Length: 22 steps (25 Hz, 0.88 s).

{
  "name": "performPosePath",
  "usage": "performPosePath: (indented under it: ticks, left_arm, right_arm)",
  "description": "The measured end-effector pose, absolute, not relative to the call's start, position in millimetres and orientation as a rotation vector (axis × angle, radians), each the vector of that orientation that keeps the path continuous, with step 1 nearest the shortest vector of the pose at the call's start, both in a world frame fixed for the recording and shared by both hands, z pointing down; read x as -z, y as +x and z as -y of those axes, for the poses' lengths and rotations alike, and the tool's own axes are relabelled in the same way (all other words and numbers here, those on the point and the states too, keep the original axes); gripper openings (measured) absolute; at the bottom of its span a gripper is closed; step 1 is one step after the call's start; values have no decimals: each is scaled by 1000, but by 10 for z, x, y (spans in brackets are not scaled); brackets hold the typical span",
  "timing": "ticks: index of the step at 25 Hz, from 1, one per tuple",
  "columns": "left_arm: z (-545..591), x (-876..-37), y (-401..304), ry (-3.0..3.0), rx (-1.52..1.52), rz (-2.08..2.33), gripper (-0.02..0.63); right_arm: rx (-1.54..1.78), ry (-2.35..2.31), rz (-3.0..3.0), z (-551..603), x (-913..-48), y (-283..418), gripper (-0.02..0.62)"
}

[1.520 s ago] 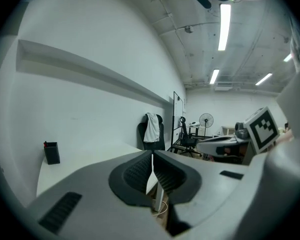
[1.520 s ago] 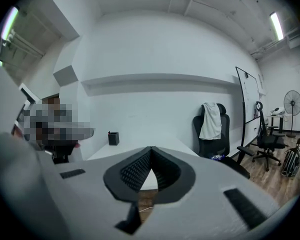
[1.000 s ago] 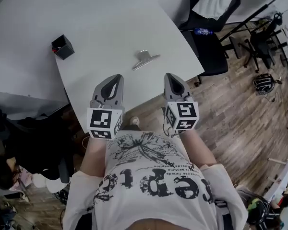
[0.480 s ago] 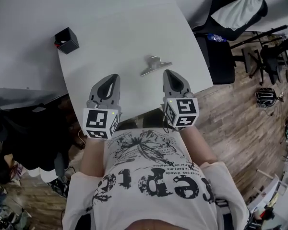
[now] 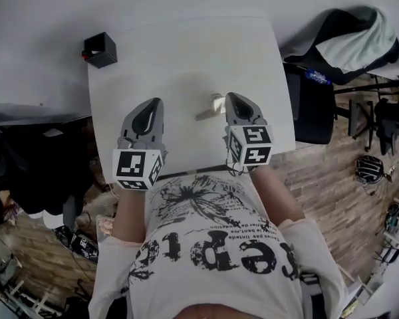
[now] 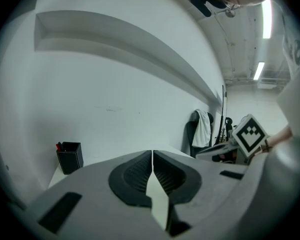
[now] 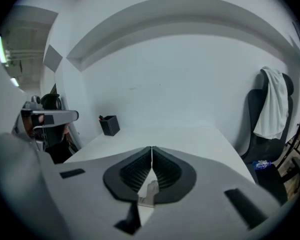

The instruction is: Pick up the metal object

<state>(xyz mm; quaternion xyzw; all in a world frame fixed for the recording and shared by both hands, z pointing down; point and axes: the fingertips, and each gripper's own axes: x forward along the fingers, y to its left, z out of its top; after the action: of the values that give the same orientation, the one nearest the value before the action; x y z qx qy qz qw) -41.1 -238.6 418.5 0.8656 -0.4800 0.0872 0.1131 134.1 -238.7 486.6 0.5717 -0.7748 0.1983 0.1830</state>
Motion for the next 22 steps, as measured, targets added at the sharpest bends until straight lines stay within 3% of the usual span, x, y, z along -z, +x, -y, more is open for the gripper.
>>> performPosePath:
  ticks: [10,16,22]
  left_arm:
    - [2532,-4522,-476,2418,-313,1507,11]
    - [2495,-4790,-507,2334,-384,1515,11]
    - [2497,-4907,-562,2314,-422,1521,11]
  right_arm:
    - [-778,1341,2081,2510,-5858,1294,255]
    - [-842,1272,1979,2470,-6334,1353,317]
    - [-916,1232,1912,2436,-6641,1290,321]
